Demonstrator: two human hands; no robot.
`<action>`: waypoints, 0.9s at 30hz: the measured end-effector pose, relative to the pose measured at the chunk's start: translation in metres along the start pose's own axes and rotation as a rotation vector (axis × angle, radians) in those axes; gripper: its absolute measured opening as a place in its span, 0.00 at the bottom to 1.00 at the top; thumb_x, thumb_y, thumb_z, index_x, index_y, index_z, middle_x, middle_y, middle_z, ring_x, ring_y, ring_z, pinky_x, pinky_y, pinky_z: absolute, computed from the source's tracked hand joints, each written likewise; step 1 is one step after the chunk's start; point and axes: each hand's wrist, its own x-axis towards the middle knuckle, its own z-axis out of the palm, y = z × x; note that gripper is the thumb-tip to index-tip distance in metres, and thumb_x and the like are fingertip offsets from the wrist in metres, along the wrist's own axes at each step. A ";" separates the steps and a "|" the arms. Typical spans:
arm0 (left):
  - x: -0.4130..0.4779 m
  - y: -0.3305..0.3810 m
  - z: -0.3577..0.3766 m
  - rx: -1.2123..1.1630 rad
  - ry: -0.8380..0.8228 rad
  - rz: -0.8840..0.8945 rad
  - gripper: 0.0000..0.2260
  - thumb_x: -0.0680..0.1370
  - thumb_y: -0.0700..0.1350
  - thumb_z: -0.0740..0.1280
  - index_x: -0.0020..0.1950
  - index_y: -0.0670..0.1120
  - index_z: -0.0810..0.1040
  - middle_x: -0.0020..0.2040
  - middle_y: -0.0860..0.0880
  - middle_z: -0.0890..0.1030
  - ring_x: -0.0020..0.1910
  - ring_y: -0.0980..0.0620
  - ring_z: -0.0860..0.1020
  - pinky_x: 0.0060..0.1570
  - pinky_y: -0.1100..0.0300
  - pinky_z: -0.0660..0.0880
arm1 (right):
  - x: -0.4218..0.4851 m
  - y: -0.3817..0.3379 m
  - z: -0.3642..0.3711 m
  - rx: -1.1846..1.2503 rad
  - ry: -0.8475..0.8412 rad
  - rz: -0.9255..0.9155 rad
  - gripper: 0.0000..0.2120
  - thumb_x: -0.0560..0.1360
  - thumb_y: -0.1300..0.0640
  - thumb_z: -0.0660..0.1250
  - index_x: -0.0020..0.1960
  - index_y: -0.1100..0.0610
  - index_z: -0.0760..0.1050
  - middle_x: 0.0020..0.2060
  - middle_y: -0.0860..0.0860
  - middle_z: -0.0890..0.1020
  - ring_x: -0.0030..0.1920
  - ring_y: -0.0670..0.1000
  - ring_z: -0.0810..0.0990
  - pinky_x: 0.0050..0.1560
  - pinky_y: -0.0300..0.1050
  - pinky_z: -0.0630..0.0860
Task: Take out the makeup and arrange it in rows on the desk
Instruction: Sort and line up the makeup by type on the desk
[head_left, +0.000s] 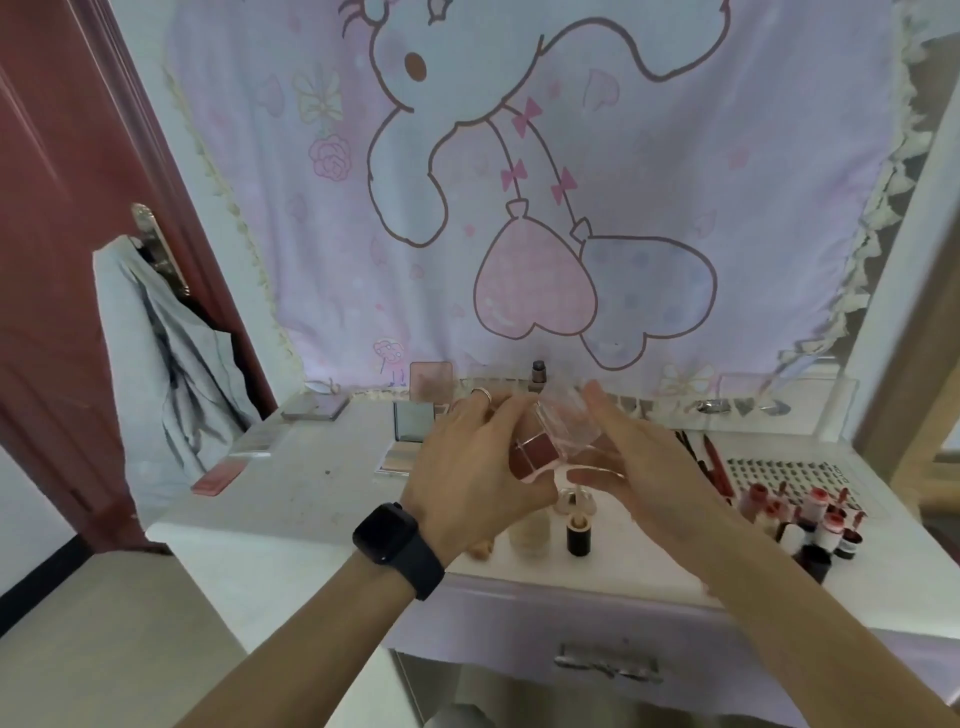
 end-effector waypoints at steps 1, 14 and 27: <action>-0.003 -0.005 -0.003 -0.046 0.036 -0.033 0.32 0.69 0.61 0.71 0.72 0.57 0.68 0.60 0.55 0.72 0.56 0.53 0.74 0.54 0.59 0.75 | 0.001 -0.001 0.000 -0.010 0.005 -0.021 0.23 0.74 0.36 0.61 0.56 0.50 0.84 0.46 0.49 0.87 0.48 0.49 0.86 0.53 0.46 0.81; -0.035 -0.146 0.033 -0.251 -0.043 -0.789 0.09 0.69 0.53 0.75 0.39 0.48 0.80 0.37 0.53 0.82 0.41 0.49 0.80 0.34 0.62 0.72 | -0.034 0.133 -0.035 -0.946 0.238 -0.076 0.40 0.75 0.26 0.42 0.78 0.49 0.60 0.75 0.45 0.65 0.74 0.44 0.58 0.78 0.49 0.54; -0.038 -0.173 0.078 -0.120 -0.215 -0.865 0.22 0.56 0.66 0.66 0.37 0.49 0.76 0.46 0.45 0.81 0.45 0.44 0.79 0.40 0.58 0.73 | -0.034 0.171 -0.030 -1.428 0.203 -0.056 0.50 0.73 0.22 0.38 0.79 0.57 0.61 0.77 0.53 0.66 0.77 0.53 0.64 0.76 0.50 0.54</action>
